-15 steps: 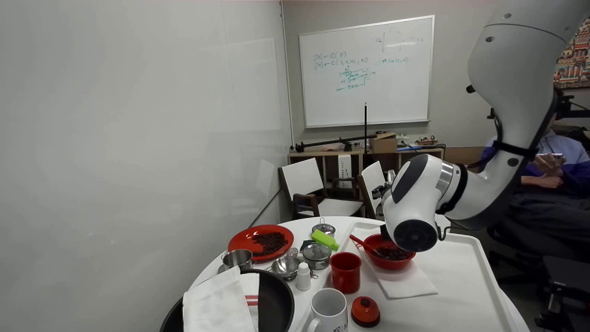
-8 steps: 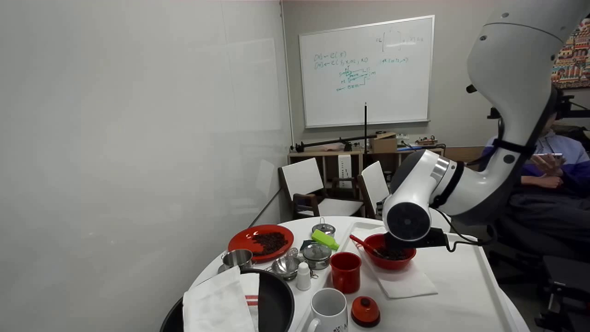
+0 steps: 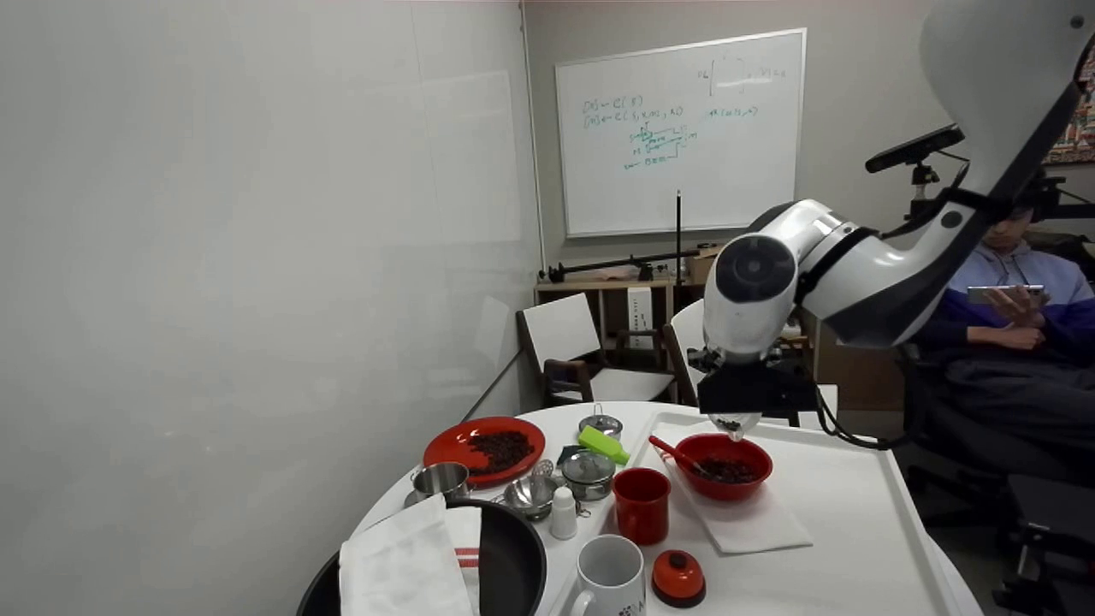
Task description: Pour the contents of the cup into the bowl
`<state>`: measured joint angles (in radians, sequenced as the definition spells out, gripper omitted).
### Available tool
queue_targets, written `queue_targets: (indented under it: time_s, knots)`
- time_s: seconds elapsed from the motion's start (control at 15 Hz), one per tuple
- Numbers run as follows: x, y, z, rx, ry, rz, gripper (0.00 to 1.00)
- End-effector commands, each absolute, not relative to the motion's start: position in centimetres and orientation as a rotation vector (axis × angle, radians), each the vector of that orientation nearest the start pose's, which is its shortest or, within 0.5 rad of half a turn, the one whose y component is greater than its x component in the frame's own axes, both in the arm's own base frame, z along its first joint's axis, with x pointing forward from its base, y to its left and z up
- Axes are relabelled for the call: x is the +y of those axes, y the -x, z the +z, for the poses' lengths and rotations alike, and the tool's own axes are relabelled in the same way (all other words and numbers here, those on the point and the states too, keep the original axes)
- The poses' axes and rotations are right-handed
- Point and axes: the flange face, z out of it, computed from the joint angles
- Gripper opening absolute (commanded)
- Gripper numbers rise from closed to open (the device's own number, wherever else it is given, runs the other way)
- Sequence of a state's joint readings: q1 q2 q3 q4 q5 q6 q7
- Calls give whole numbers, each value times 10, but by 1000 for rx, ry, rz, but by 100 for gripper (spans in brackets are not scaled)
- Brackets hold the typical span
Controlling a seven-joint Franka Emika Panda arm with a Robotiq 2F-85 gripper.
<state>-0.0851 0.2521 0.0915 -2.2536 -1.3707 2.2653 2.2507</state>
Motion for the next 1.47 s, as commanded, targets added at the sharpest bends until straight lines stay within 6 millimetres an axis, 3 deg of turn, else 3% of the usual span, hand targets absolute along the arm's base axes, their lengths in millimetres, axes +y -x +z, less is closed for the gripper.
queue_targets:
  time_s: [0.0,0.13,0.4,0.73,1.07,1.4]
  knots:
    - [-26,-516,285,-1404,-2224,822,7]
    - [-29,-513,293,-1399,-2327,729,7]
    - [-25,-501,285,-1337,-2510,524,7]
    - [-8,-487,265,-1181,-2702,240,7]
    - [12,-483,260,-993,-2898,-20,7]
    - [-21,-478,266,-891,-3005,-190,7]
